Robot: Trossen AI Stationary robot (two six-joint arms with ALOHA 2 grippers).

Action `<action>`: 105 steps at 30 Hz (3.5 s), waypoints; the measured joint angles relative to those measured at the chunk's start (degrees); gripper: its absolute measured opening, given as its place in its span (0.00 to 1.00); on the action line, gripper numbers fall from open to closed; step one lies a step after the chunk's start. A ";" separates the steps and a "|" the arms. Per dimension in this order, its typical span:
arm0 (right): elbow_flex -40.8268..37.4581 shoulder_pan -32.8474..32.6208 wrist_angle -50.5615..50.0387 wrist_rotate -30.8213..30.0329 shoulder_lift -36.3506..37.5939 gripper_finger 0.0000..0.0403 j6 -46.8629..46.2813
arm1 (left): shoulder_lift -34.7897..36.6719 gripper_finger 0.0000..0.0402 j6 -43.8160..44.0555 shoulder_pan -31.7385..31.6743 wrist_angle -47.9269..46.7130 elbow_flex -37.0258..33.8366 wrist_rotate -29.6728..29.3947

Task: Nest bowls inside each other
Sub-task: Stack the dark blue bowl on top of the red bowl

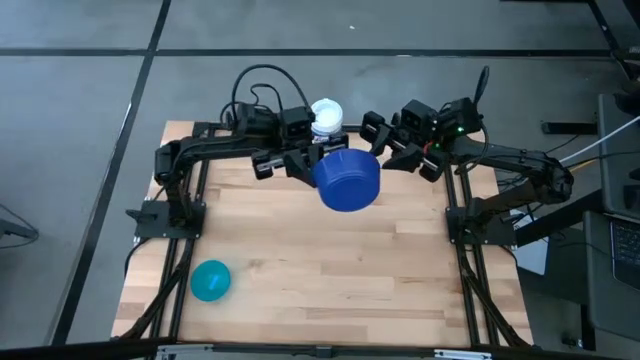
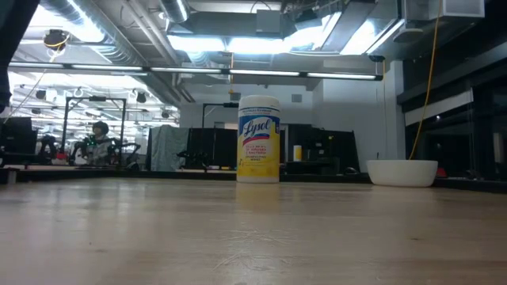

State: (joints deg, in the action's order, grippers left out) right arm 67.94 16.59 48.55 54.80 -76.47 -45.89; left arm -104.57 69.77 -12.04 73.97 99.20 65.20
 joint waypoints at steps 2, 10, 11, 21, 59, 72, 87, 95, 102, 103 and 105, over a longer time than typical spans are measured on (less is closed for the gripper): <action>0.00 -0.29 0.05 0.22 -0.02 0.43 -0.18 | -0.23 0.01 0.00 -0.08 0.04 0.04 -0.47; 0.00 -1.31 0.31 1.42 -0.02 0.41 -0.18 | -0.37 0.01 -0.43 -1.08 -0.02 0.04 -1.38; 0.00 -1.38 0.31 1.42 -0.02 0.40 -0.18 | -0.37 0.01 -0.43 -1.26 0.00 0.04 -1.39; 0.00 -1.50 3.04 0.94 -0.02 0.37 -1.42 | -0.72 0.01 -0.51 -3.18 -0.11 0.09 -1.22; 2.84 -1.40 4.90 8.26 -0.02 0.01 -7.76 | -2.67 0.31 1.44 -4.70 -2.64 0.04 3.13; 13.18 -5.39 0.34 9.24 -0.37 0.00 -9.86 | -2.36 0.32 -10.75 -0.36 -10.10 -0.26 1.10; 20.84 4.43 -27.60 13.21 1.26 0.00 3.63 | -2.47 0.32 -21.62 -2.41 -25.93 -5.27 5.67; 13.19 12.02 -46.37 8.00 2.05 0.00 19.99 | -2.62 0.31 -29.31 -10.50 -48.51 -5.29 12.85; 12.99 23.90 -48.33 6.69 4.84 0.00 20.84 | -2.49 0.26 -55.65 -19.63 -85.70 -5.25 7.41; 12.99 25.65 -49.54 6.96 5.48 0.00 20.95 | -2.49 0.26 -59.41 -21.20 -91.57 -5.25 4.18; 13.00 28.92 -53.05 7.29 6.69 0.00 22.41 | -2.49 0.25 -66.17 -24.06 -101.80 -5.25 -1.50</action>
State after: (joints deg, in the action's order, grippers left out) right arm 80.95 45.51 -4.50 62.09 -69.78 -23.48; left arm -107.07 3.60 -36.10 -27.82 93.95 63.71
